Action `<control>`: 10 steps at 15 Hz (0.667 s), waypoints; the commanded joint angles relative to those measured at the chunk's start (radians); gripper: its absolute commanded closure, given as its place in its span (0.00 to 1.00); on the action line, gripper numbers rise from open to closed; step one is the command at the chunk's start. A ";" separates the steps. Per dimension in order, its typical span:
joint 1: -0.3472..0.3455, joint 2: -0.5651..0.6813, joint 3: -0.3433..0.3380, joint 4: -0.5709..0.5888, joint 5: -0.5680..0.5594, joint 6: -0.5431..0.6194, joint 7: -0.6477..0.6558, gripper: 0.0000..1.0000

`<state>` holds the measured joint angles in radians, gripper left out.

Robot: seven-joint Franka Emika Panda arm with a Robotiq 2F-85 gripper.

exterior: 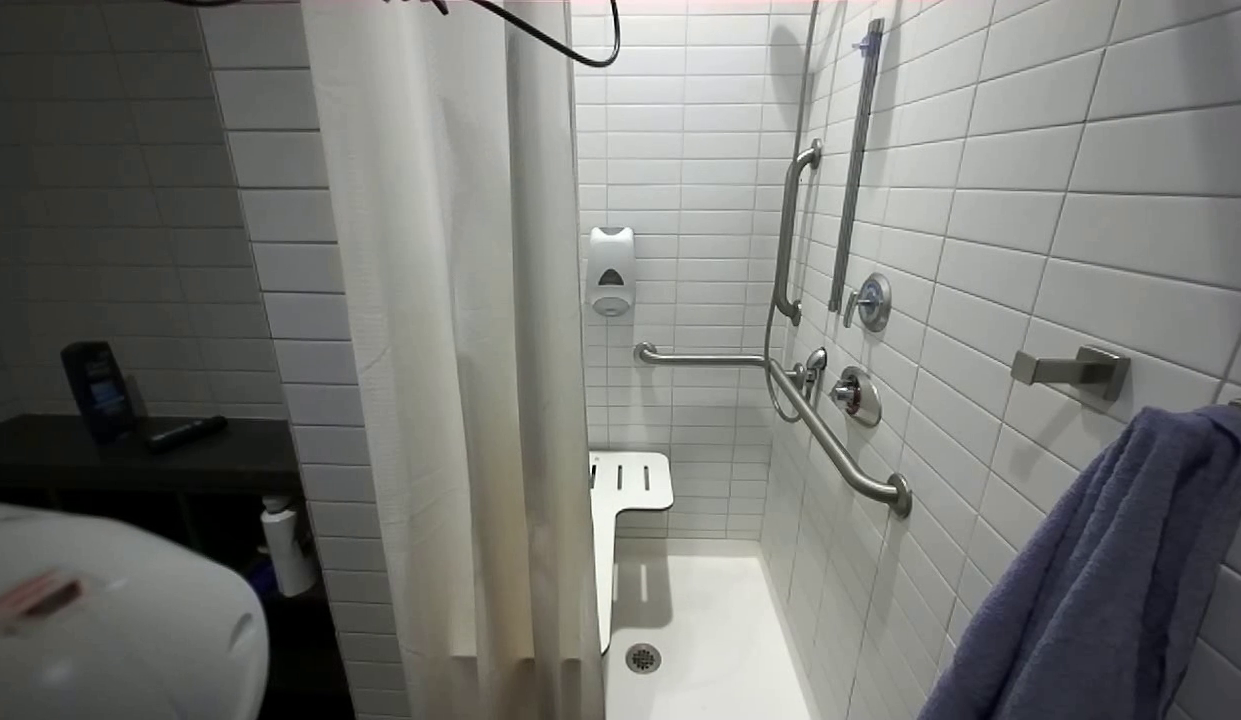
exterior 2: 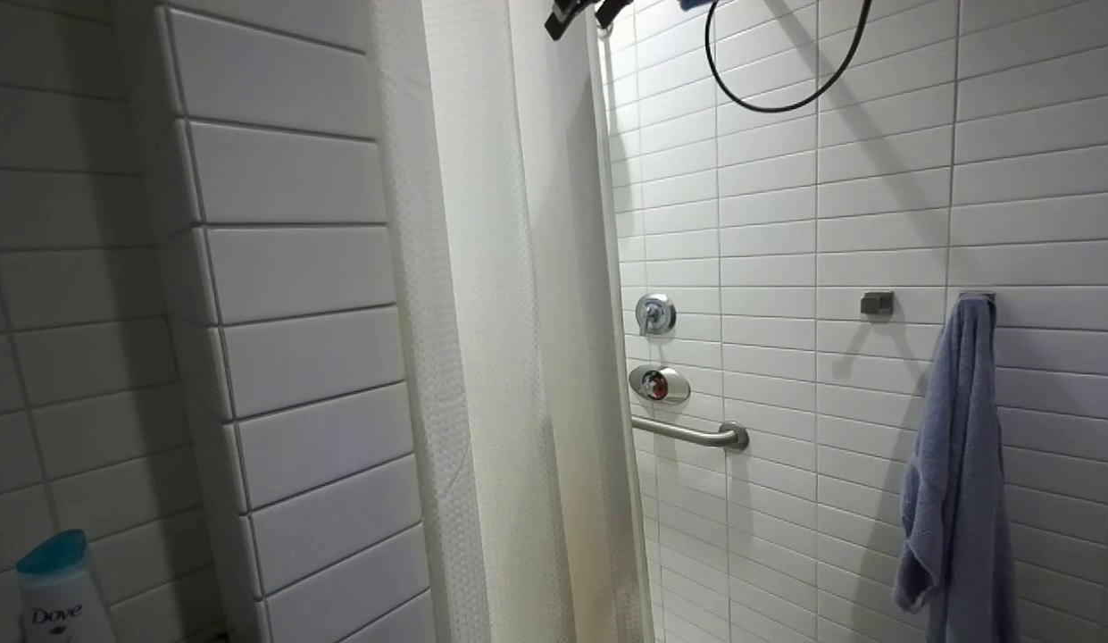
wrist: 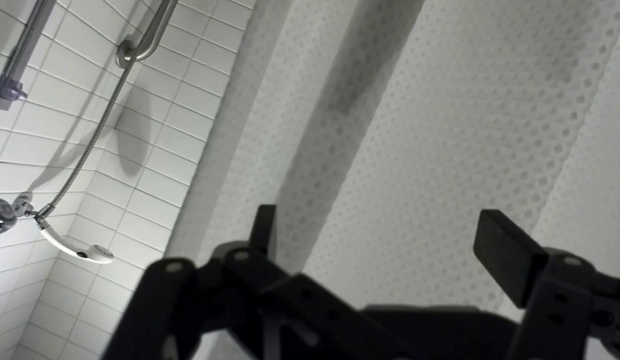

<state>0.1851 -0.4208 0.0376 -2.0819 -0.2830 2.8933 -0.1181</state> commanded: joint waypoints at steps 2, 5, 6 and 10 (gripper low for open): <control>0.001 0.033 -0.013 0.020 0.072 0.007 -0.072 0.00; 0.007 0.046 -0.020 0.023 0.100 0.020 -0.105 0.32; 0.009 0.049 -0.022 0.025 0.109 0.020 -0.113 0.39; 0.063 0.055 -0.058 0.032 0.104 0.014 -0.127 0.52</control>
<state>0.2077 -0.3861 0.0048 -2.0788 -0.2044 2.9041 -0.1967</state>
